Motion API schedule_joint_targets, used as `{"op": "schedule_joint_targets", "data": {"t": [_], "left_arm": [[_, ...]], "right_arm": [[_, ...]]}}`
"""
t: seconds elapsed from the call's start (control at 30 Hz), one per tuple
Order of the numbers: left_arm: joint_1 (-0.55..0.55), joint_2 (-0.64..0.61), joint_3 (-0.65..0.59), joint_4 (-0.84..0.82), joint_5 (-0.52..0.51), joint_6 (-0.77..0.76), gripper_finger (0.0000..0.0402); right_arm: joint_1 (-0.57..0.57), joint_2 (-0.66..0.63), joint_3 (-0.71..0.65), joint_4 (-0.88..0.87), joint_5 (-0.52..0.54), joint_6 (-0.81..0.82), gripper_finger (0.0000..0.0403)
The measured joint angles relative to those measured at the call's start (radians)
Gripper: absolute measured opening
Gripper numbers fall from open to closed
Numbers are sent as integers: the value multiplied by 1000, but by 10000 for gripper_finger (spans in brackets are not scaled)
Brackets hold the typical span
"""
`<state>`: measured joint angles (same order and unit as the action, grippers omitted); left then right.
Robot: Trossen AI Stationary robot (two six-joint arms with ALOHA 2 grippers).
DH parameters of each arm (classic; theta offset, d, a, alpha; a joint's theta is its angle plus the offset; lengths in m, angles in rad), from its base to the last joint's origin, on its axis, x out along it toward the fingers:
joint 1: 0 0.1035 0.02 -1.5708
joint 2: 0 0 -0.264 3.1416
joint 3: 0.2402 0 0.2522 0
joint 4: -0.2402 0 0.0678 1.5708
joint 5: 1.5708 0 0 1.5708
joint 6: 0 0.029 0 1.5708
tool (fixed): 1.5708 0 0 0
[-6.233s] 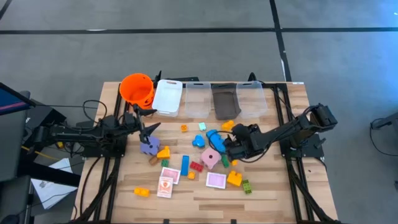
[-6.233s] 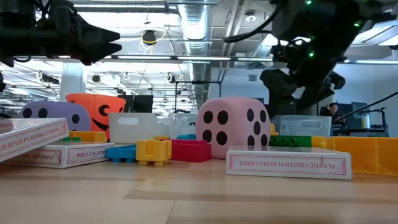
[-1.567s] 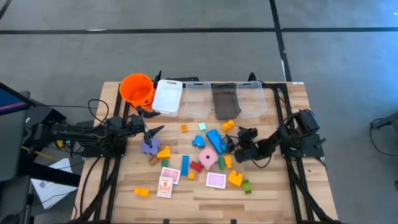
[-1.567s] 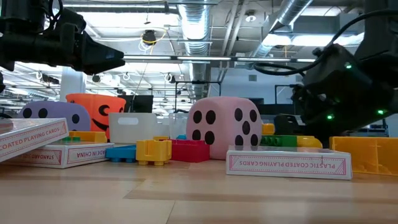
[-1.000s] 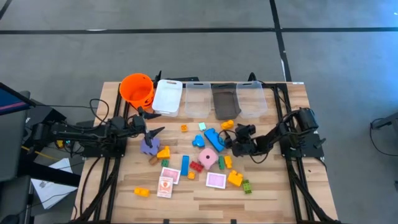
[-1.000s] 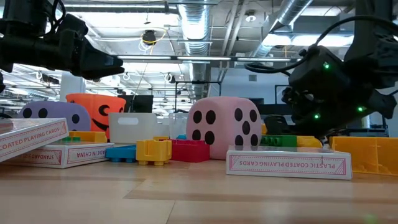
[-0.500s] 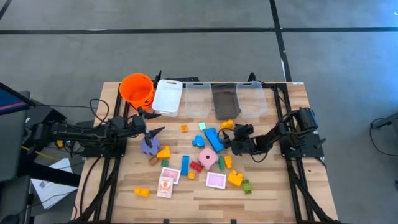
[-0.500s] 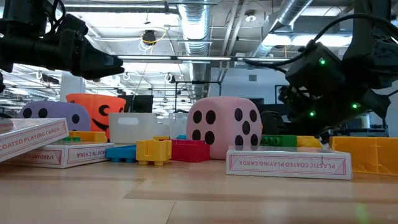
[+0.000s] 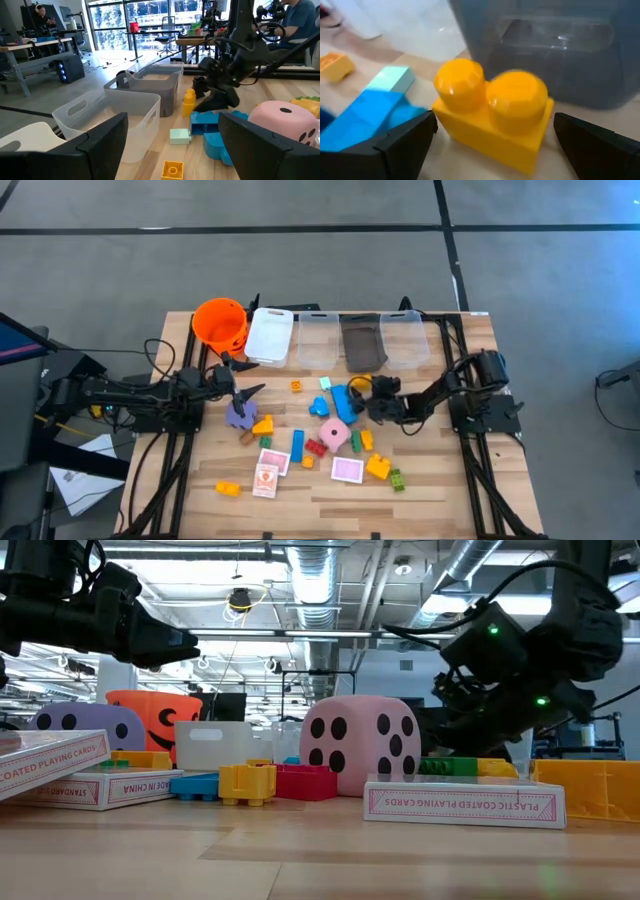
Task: Pick & Place Toys
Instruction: Put the big yellow game piece into the right transparent bin
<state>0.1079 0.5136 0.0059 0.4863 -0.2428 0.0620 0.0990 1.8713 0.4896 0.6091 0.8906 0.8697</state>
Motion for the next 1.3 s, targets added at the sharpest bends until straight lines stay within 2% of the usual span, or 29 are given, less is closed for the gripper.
{"op": "schedule_joint_targets", "data": {"t": [0.27,0.4,0.7,0.87,1.1,1.3], "left_arm": [[0,0,0,0,3,0,301],[0,0,0,0,3,0,301],[0,0,0,0,2,0,301],[0,0,0,-1,1,0,301],[0,0,0,-3,-2,0,301],[0,0,0,-16,-1,-18,301]], "right_arm": [[-53,-2,80,-201,-22,95,399],[-58,-5,105,-281,-23,156,385],[-46,-4,102,-285,-15,210,292],[-25,-2,100,-270,-13,200,267],[11,-48,108,-256,-71,160,228],[55,-96,109,-256,-37,147,143]]}}
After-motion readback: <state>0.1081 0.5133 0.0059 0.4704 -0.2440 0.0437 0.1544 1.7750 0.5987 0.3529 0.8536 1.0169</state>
